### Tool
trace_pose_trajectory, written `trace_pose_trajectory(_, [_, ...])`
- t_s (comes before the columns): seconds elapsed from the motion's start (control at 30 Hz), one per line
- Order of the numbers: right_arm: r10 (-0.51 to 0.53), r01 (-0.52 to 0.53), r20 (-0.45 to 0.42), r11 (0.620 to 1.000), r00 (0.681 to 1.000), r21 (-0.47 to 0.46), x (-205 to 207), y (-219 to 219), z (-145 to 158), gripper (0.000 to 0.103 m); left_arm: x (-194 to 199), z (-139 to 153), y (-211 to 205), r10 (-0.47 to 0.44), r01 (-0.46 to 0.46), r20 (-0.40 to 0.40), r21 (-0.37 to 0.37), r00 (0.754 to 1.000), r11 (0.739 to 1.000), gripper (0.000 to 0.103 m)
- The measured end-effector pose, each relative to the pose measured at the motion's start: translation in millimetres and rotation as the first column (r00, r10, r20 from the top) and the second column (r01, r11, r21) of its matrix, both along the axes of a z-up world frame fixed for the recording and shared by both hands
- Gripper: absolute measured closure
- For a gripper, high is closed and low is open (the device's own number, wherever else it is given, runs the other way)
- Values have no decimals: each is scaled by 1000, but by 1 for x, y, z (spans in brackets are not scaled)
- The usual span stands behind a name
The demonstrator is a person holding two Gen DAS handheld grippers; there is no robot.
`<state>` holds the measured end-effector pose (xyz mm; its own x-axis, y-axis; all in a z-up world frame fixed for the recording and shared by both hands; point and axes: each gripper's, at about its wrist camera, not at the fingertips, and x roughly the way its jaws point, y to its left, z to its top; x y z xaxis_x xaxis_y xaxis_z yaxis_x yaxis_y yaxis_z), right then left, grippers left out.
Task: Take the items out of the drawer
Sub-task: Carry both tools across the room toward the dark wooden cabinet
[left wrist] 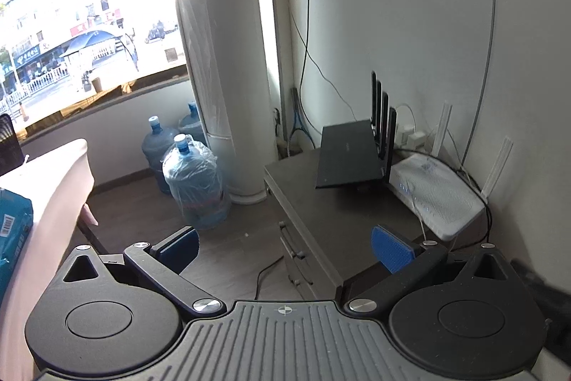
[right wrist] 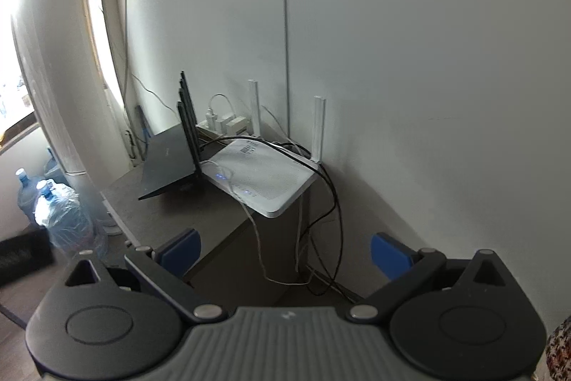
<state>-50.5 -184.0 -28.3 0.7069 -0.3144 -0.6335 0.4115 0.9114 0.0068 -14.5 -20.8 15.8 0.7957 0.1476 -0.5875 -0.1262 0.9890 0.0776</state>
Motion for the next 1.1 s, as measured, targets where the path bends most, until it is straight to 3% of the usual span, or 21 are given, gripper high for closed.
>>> trace_pose_trajectory(0.1, [-78,74,-60,994,995,-75,8,9,-19,0,2,14,-15,44,-44,70,-2,997,999,0])
trace_pose_trajectory(0.23, [-154,134,-131,980,979,-148,16,22,-41,5,10,17,-37,71,-72,87,8,994,997,0])
trace_pose_trajectory(0.37, [-215,190,-118,963,969,-192,14,32,-45,4,10,13,-51,101,-109,130,56,986,992,0])
trace_pose_trajectory(0.57, [-268,237,-124,947,956,-216,18,27,-47,3,12,12,-54,127,-139,152,68,980,988,0])
trace_pose_trajectory(0.77, [-255,225,-145,955,956,-195,21,19,-53,3,18,3,-45,108,-115,107,53,988,992,0])
trace_pose_trajectory(0.87, [-243,215,-153,960,958,-178,21,16,-56,3,25,-9,-37,78,-80,47,37,996,996,0])
trace_pose_trajectory(1.1, [-220,193,-155,967,963,-168,25,20,-60,3,30,-37,-27,70,-67,-41,58,997,996,0])
